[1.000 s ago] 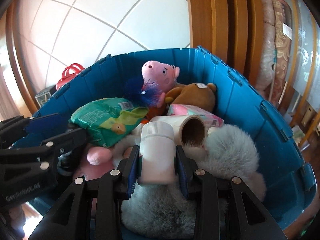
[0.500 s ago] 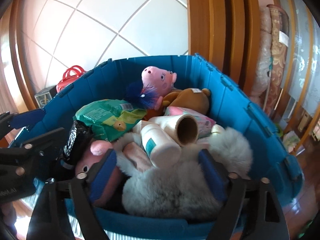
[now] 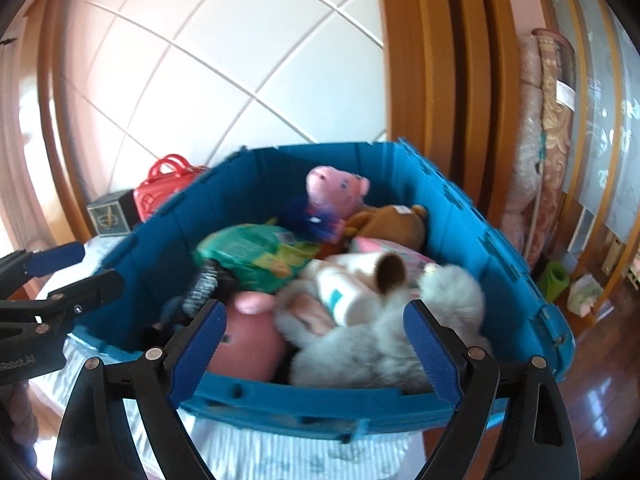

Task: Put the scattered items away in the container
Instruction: 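Withdraw both grippers from the crate back toward the bed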

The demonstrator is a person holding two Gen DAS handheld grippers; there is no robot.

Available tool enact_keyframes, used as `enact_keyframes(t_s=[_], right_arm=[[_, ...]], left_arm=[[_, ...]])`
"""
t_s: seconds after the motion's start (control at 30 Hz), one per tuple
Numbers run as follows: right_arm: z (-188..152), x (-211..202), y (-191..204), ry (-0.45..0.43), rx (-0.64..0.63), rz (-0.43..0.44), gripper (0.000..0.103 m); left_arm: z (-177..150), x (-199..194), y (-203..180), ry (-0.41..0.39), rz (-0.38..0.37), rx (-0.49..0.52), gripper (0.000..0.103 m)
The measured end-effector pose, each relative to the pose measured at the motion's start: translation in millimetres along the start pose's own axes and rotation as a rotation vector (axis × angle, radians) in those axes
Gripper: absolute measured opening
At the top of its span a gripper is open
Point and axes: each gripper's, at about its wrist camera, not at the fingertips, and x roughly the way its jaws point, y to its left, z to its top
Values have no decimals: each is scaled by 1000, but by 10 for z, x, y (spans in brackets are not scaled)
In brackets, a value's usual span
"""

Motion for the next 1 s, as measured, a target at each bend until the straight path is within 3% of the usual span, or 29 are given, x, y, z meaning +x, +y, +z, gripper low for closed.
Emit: enact_keyframes(t_s=[0.23,0.53,0.7,0.8,1.0], right_arm=[[115,-153,721,-54,-64,66,103],[162,-246,2097,-84,-137,161,103],[48,-138,2906,-48,-154,219,103],[-44,9,3264,-3,-161,230,103],[-109,402,3593,90,-181,211,103]], left_arm=[[-257,-342,837,-9,46,-127,75],[-791,-764,2342,13,171,-259,75],[-1041,-830,3032,57,188,-274,75],[-1132,-761,3250,82,196,-271,75],[-1225,-434,3510,145,174,-287,75]])
